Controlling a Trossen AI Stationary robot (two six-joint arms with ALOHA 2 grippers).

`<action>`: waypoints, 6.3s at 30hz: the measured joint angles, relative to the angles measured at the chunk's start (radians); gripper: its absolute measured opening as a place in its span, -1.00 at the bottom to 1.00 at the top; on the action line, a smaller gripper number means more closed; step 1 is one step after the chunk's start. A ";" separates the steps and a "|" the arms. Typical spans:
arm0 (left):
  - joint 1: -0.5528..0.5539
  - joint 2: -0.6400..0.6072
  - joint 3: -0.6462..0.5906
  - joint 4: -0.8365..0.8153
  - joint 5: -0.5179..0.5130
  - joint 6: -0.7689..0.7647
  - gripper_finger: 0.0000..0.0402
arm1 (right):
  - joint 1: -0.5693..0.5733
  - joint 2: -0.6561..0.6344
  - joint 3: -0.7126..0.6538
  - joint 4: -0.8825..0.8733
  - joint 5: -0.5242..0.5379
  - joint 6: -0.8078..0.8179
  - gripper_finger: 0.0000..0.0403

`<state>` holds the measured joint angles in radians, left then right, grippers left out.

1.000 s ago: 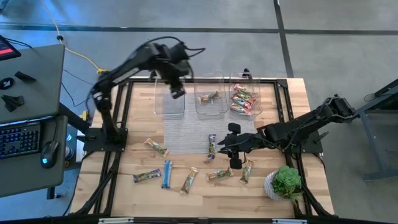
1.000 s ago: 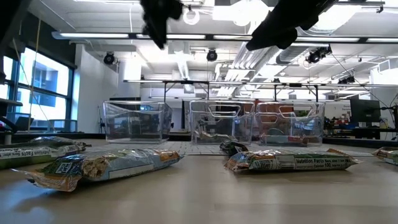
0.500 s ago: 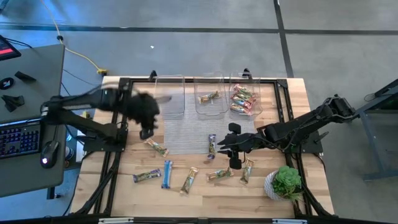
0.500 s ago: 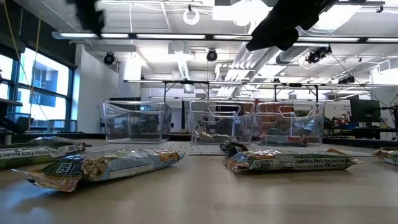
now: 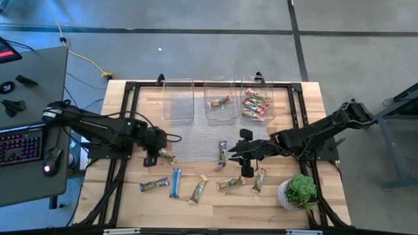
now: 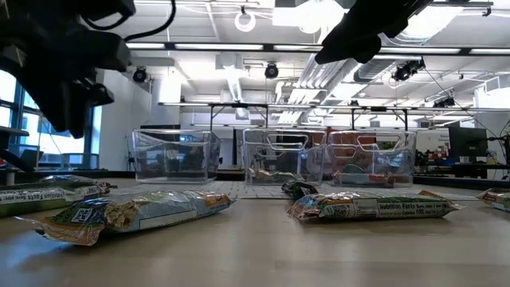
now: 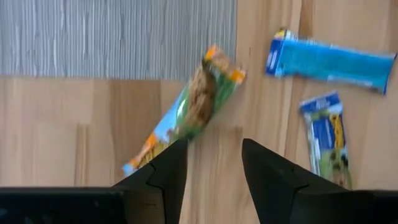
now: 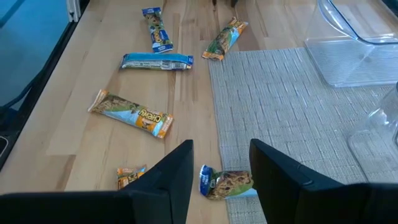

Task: Pick and place Granola Bars by type
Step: Put the orange granola bar into the middle transparent bin

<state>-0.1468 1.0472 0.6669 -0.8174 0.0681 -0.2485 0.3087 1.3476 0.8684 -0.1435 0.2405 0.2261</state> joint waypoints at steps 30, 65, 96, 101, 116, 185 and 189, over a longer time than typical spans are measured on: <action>-0.004 0.402 0.000 0.218 -0.039 0.008 -0.27 | 0.000 0.000 0.000 0.023 0.014 0.002 -0.30; -0.004 0.405 -0.003 0.423 0.004 0.104 -0.27 | 0.000 0.000 0.000 0.036 0.014 -0.010 -0.30; 0.001 0.459 0.560 0.290 -0.578 0.383 -0.59 | 0.000 0.000 0.001 0.041 0.014 -0.025 -0.30; 0.091 0.460 0.686 0.412 -0.671 0.535 -0.59 | 0.000 0.000 0.001 0.036 -0.007 -0.024 -0.30; 0.556 0.720 0.696 0.772 -0.145 0.430 -0.59 | 0.000 0.000 0.001 0.001 -0.003 -0.023 -0.30; 0.529 0.566 1.050 0.161 0.079 0.147 -0.13 | 0.260 0.231 -0.002 0.020 -0.015 -0.242 -0.31; 0.456 0.534 1.050 0.117 0.016 0.147 -0.13 | 0.239 0.308 -0.001 0.139 0.008 -0.149 -0.31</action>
<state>0.3094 1.5812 1.7164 -0.7000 0.0840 -0.1016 0.5481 1.6559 0.8677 -0.0041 0.2485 0.0767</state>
